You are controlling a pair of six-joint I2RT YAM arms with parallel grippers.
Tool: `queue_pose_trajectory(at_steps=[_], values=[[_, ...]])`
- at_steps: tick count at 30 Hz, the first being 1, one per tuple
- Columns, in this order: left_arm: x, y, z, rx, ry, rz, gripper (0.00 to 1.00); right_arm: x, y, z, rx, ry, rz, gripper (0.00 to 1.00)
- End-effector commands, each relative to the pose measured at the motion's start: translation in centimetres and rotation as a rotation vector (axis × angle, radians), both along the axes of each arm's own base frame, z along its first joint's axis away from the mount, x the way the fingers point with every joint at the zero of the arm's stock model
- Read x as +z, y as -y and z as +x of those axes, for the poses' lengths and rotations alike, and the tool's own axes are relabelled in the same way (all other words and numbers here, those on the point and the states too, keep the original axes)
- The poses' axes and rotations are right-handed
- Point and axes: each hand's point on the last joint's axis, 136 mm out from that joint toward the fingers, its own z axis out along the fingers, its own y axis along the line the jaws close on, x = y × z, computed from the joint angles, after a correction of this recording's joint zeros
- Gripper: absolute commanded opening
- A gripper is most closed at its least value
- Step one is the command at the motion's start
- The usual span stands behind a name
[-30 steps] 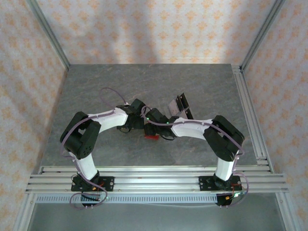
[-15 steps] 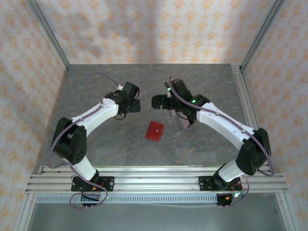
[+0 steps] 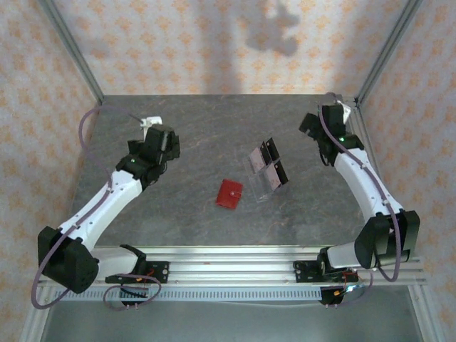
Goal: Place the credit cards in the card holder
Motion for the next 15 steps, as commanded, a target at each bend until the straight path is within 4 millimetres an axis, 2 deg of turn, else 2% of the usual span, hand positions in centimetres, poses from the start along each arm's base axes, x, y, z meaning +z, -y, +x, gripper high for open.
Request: queue_pose_trajectory(at_steps=[1, 4, 8, 12, 15], values=[[-0.3, -3.6, -0.2, 0.081, 0.056, 0.113, 1.00, -2.1, 4.5, -0.2, -0.119, 0.041, -0.172, 0.99], [-2.4, -5.7, -0.8, 0.115, 0.105, 0.065, 1.00, -6.2, 6.0, -0.7, -0.144, -0.025, -0.249, 0.99], [-5.2, -7.4, -1.2, 0.144, 0.129, 0.034, 1.00, -10.6, 6.0, -1.1, -0.116, -0.048, -0.284, 0.99], [-8.1, -7.3, -0.5, 0.111, 0.109, 0.035, 1.00, -12.4, 5.5, -1.2, -0.088, 0.048, -0.271, 0.99], [-9.3, -6.8, 0.3, 0.073, 0.147, 0.039, 1.00, -12.0, 5.1, -0.7, -0.069, 0.114, -0.251, 1.00]])
